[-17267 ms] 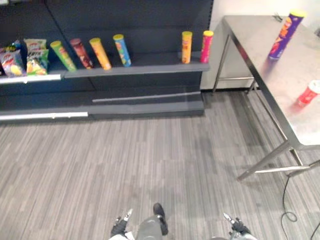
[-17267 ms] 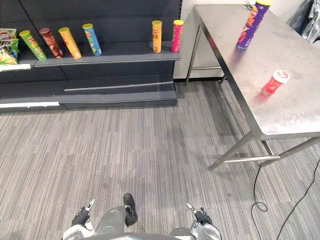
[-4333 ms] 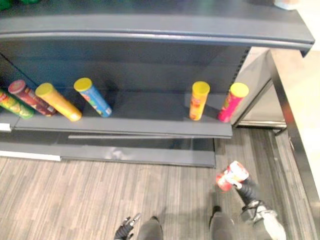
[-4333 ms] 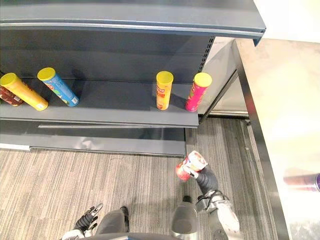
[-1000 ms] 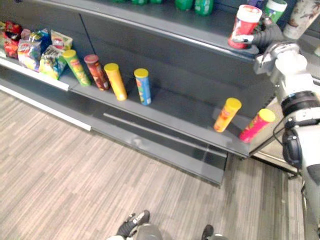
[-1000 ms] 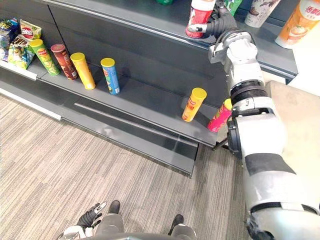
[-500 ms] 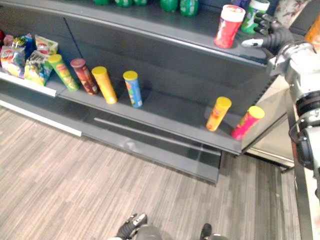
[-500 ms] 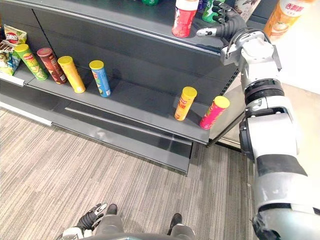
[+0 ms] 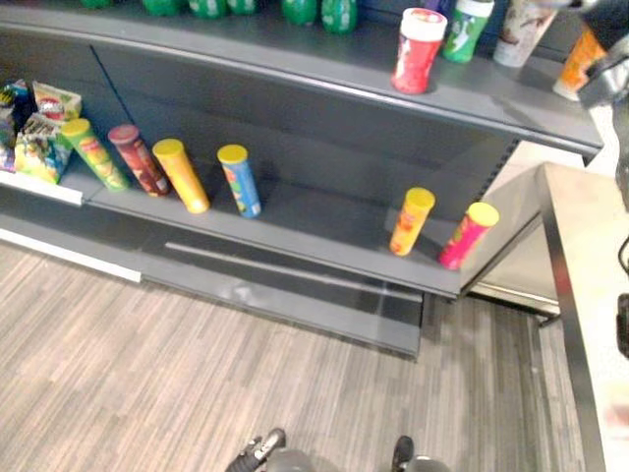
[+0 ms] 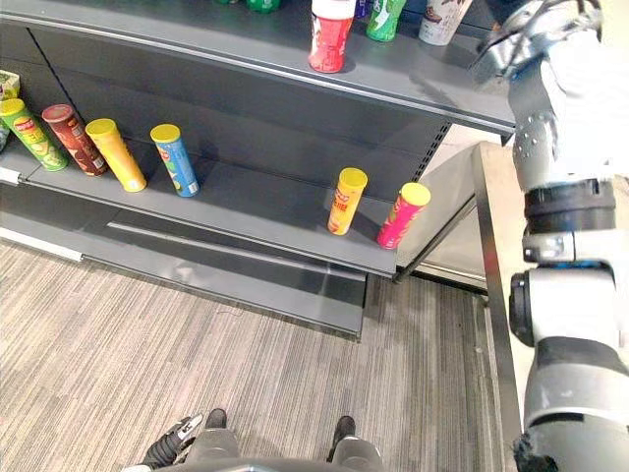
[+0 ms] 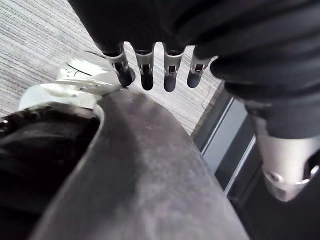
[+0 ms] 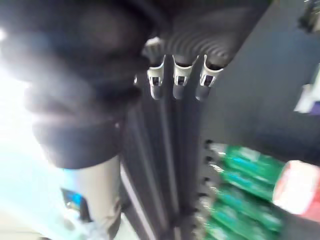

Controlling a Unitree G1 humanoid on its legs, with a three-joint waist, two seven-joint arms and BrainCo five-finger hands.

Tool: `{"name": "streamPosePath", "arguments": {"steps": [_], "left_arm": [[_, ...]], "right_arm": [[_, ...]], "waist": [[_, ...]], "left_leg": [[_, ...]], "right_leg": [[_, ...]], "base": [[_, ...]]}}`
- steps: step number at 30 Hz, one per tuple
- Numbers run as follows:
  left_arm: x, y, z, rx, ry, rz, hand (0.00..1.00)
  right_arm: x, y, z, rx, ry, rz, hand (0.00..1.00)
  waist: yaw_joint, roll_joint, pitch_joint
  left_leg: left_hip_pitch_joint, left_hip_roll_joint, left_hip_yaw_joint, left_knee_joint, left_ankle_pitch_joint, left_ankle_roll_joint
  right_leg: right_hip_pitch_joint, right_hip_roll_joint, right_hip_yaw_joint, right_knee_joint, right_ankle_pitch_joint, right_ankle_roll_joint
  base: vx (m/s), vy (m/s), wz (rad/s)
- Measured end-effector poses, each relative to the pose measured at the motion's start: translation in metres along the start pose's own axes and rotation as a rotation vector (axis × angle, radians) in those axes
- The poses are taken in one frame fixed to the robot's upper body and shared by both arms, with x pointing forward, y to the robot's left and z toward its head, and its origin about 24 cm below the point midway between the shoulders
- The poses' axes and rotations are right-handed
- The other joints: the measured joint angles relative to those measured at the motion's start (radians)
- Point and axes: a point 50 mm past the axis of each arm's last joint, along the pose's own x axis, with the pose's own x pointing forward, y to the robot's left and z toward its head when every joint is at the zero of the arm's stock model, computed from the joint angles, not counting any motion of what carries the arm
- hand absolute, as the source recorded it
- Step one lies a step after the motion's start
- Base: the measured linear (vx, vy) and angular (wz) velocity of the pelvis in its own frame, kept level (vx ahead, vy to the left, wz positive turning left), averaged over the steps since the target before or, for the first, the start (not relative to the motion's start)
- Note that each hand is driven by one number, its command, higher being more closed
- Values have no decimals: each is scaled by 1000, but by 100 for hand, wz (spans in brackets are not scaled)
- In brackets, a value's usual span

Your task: Put the gum and the chips on the shelf.

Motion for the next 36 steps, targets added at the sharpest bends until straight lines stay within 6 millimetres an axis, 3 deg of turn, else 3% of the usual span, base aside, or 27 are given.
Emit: {"name": "streamPosePath", "arguments": {"steps": [4,7,9,15,18,22,25,26,27,28,29,30,31,33,36], "left_arm": [[-2,-1,-9,-40,14,23,0],[-3,-1,-15,-63,33,42,0],[-3,-1,-15,-65,34,42,0],[-4,0,-18,-69,40,49,0],[-4,-1,-19,-32,53,42,0],[-5,0,-21,24,69,33,0],[-4,0,-23,24,86,35,0],[-4,-1,-23,30,92,29,0],[-3,-3,-22,35,91,25,0],[-2,-4,-22,42,93,18,0],[-2,-6,-22,49,96,11,0],[-1,-7,-21,53,94,7,0],[-1,-8,-22,55,98,3,0],[-1,-9,-23,53,108,4,0],[-1,-8,-24,52,112,6,0]], "right_arm": [[-42,19,13,102,-216,-74,0],[-76,52,-4,219,-204,-58,0],[-96,67,-17,282,-143,-44,0],[-201,133,-60,569,225,-129,0],[-234,157,-69,683,384,-176,0],[-279,164,-87,688,599,-262,0],[-334,164,-113,585,879,-407,0],[-361,162,-122,549,1002,-487,0],[-374,160,-124,532,1055,-526,0],[-400,157,-126,487,1163,-596,0],[-423,153,-125,425,1270,-636,0],[-433,153,-125,399,1319,-649,0],[-467,152,-120,287,1508,-648,0],[-503,156,-109,215,1688,-695,0],[-534,165,-94,208,1832,-769,0]], "waist": [[-11,6,-21],[-26,11,-40],[-31,11,-47],[-34,1,-69],[-56,0,-73],[-81,-3,-85],[-86,0,-86],[-87,5,-86],[-87,8,-85],[-91,15,-85],[-94,23,-83],[-97,27,-82],[-114,36,-84],[-116,44,-83],[-134,47,-79]], "left_leg": [[1,-4,5,-2,-1,1],[11,-4,18,1,-6,8],[12,-5,19,7,-11,9],[13,-4,44,16,-35,10],[14,-6,62,14,-35,9],[17,-6,82,18,-34,9],[38,-8,107,19,-34,10],[48,-9,121,20,-37,11],[51,-10,127,20,-38,12],[52,-11,133,21,-42,12],[52,-12,138,26,-48,13],[52,-12,139,31,-52,13],[58,-11,149,35,-57,14],[71,-12,162,36,-63,14],[72,-12,167,45,-70,15]], "right_leg": [[-4,-3,2,5,-1,0],[-4,-7,14,11,-3,-3],[-5,-10,16,20,-8,-3],[-24,-12,43,46,-36,-8],[-40,-13,61,55,-35,-8],[-51,-13,82,60,-26,-5],[-49,-13,104,61,-24,-2],[-49,-13,116,61,-23,-1],[-49,-13,122,60,-22,0],[-50,-14,130,60,-21,2],[-50,-13,134,60,-21,3],[-50,-13,136,60,-20,3],[-49,-13,146,61,-20,4],[-48,-13,159,62,-20,4],[-47,-12,164,62,-20,5]], "base": [[2,1,-1],[-4,7,-10],[-27,9,-5],[-29,3,-10],[13,9,-20],[31,13,-15],[50,16,-19],[3,15,-20],[1,23,-23],[5,21,-17],[-4,15,-13],[4,21,-16],[9,22,-19],[7,15,-19],[-3,9,-7]]}}
